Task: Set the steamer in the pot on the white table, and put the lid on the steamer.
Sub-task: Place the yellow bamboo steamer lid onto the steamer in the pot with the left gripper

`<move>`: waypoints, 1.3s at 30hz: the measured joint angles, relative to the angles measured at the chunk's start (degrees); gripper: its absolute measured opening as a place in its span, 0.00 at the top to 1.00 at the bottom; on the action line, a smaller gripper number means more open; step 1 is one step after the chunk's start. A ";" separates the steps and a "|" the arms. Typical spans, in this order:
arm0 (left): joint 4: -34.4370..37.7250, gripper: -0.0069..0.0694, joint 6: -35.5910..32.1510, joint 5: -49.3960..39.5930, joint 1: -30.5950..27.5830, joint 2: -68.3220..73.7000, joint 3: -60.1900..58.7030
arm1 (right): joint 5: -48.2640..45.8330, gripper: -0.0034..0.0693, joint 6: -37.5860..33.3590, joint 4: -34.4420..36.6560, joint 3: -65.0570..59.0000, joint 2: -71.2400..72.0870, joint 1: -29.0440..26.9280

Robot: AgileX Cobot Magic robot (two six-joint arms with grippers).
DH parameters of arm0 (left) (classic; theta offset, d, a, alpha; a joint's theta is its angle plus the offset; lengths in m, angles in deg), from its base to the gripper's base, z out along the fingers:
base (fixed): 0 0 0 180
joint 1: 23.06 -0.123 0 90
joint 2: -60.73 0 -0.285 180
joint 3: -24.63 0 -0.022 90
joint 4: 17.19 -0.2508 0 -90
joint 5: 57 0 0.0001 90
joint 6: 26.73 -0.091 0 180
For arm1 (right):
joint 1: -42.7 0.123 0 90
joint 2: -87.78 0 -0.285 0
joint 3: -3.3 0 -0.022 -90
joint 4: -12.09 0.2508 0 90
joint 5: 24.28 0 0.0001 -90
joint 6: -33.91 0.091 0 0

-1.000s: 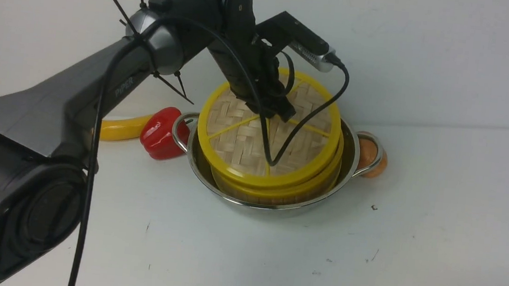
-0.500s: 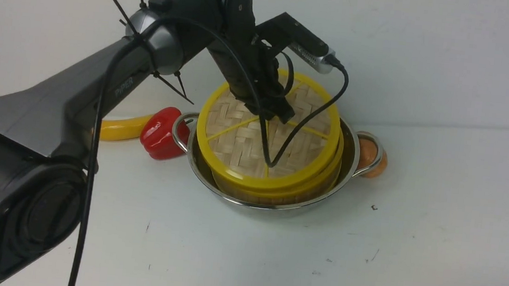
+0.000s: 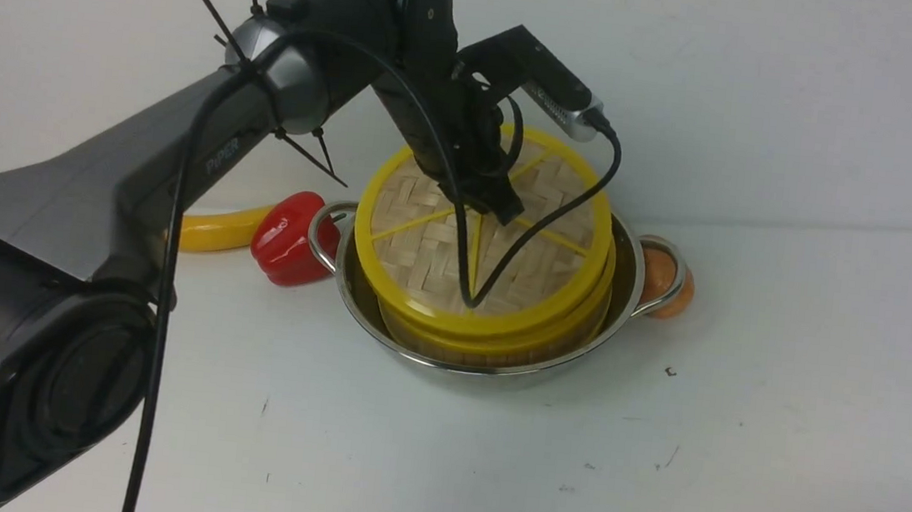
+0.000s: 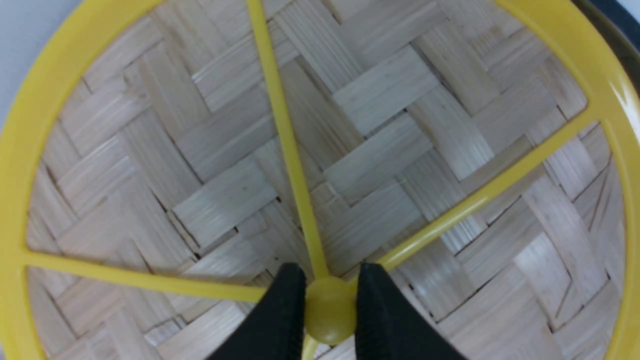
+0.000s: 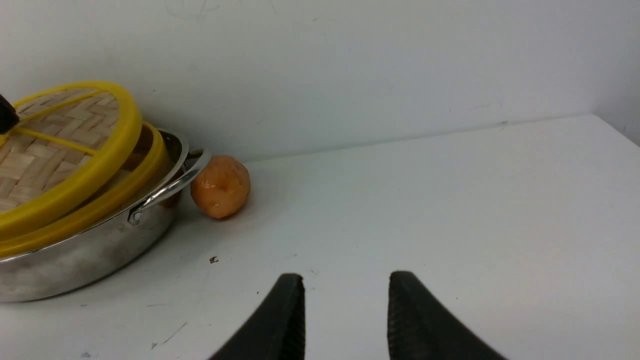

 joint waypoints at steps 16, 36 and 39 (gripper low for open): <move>-0.22 0.75 0.86 -1.84 0.11 0.00 1.46 | 0.00 0.61 0.00 0.00 0.00 0.00 0.00; 1.47 0.75 3.32 -11.37 0.22 0.88 10.26 | 0.00 0.61 0.00 0.00 0.00 0.00 0.00; 2.63 0.75 2.58 -11.32 0.22 1.85 10.32 | 0.00 0.61 0.00 0.00 0.00 0.00 0.00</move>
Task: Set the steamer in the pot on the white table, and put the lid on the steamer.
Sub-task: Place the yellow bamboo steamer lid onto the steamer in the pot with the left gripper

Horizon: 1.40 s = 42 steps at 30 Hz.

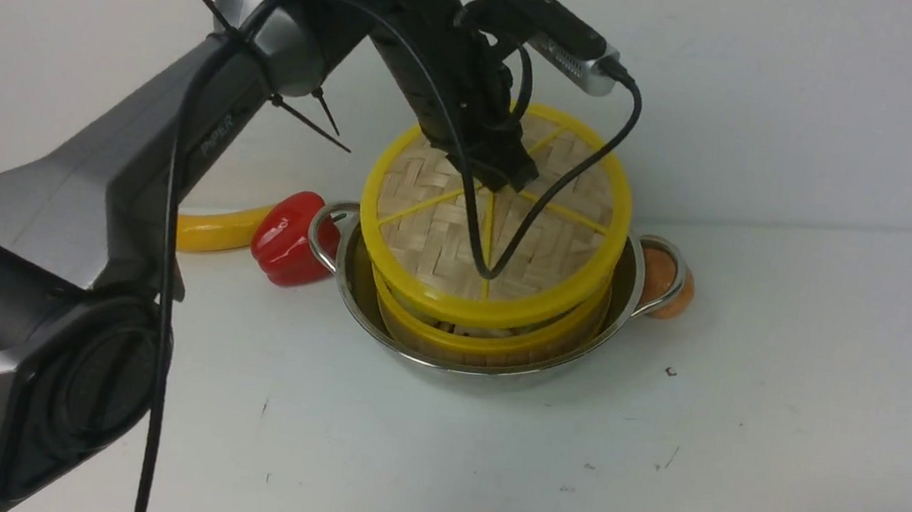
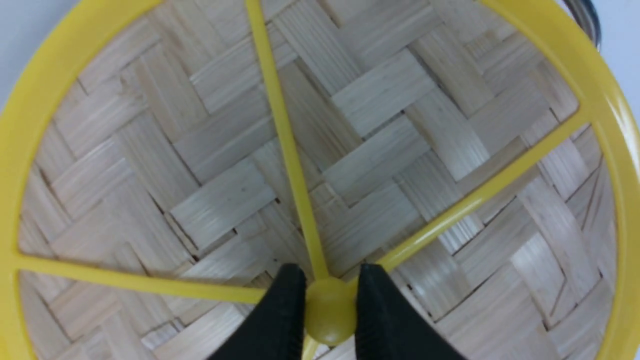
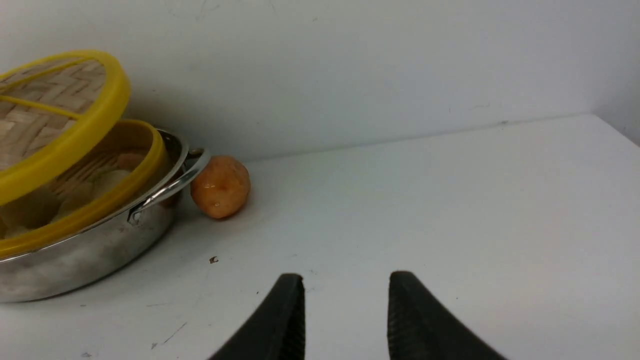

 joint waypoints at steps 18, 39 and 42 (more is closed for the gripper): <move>-2.10 0.75 -1.52 2.26 0.00 3.74 0.06 | 0.00 0.61 0.00 0.00 0.00 0.00 0.00; -3.10 0.75 -1.84 3.90 0.00 4.40 0.06 | 0.00 0.61 0.00 0.00 0.00 0.00 0.00; -3.05 0.75 -1.84 3.53 0.00 4.84 0.06 | 0.00 0.61 0.00 0.00 0.00 0.00 0.00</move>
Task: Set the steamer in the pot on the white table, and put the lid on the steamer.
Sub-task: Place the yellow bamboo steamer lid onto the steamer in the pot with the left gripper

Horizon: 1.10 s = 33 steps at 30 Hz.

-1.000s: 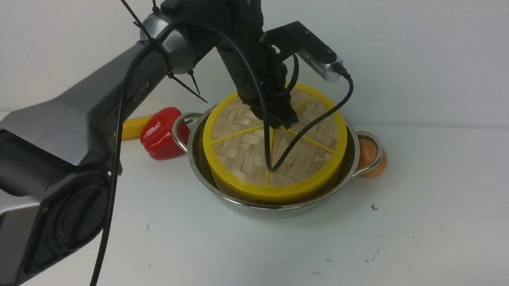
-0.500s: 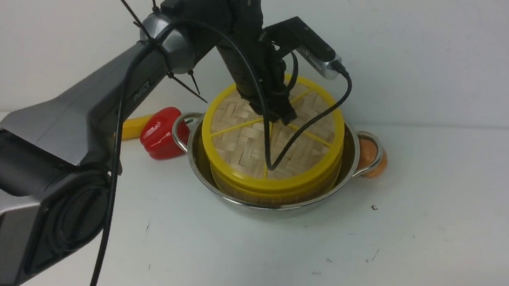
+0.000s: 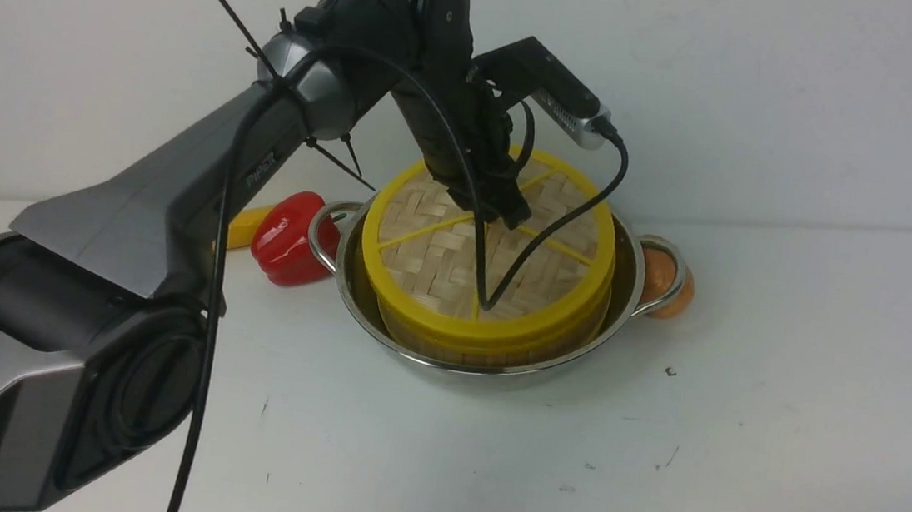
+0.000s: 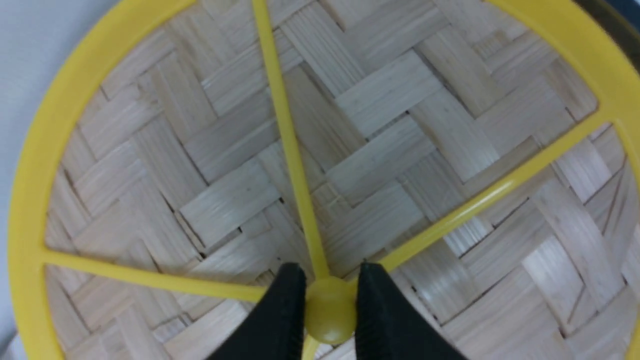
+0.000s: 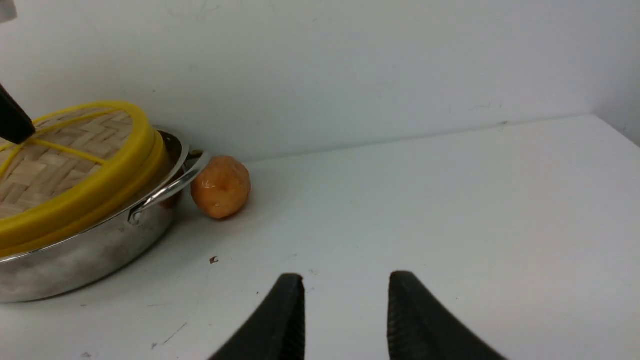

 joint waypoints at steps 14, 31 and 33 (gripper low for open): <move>0.18 0.75 -0.12 0.04 0.00 0.00 0.26 | 0.00 0.61 0.00 0.00 0.00 0.00 0.00; -0.32 0.49 -0.18 1.34 0.00 0.17 0.34 | 0.00 0.61 0.00 0.00 0.00 0.00 0.00; -0.47 0.42 0.03 1.29 0.00 0.17 0.34 | 0.00 0.61 0.00 0.00 0.00 0.00 0.00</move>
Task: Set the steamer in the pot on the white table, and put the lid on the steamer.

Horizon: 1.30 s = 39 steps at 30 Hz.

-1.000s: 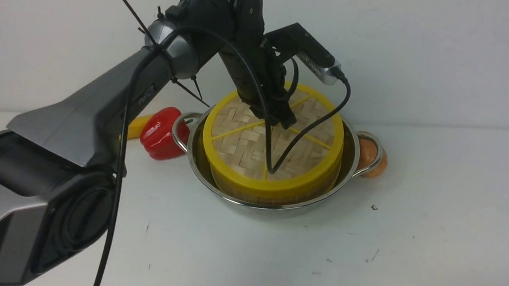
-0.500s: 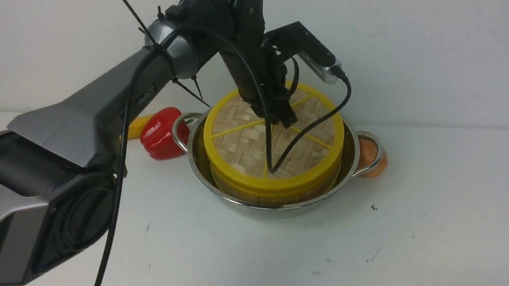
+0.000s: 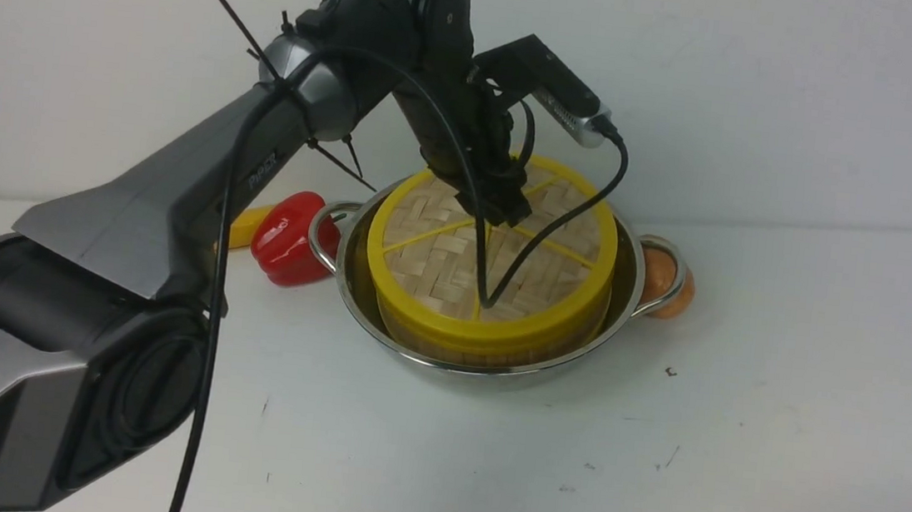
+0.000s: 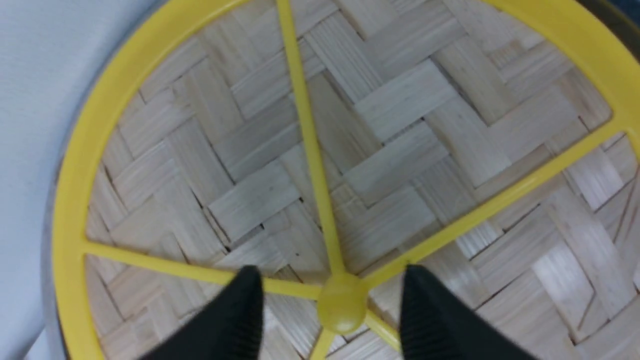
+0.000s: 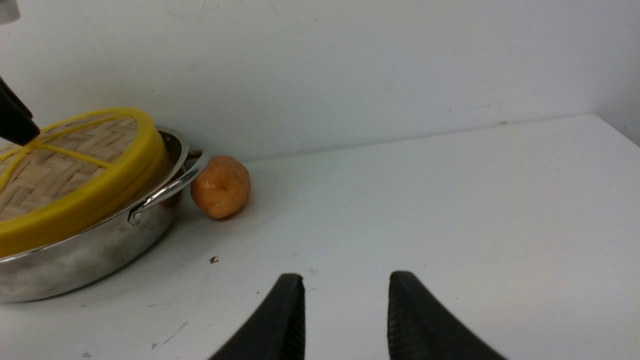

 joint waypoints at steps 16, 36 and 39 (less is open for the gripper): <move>0.46 0.20 18.04 -4.48 0.00 -15.75 0.02 | 0.00 0.61 0.00 0.00 0.00 0.00 0.00; 2.15 0.20 28.58 -4.93 0.00 -23.38 0.02 | 0.00 0.61 0.00 0.00 0.00 0.00 0.00; 1.86 0.20 28.15 -4.53 0.00 -26.59 -3.74 | 0.00 0.61 0.00 0.00 0.00 0.00 0.00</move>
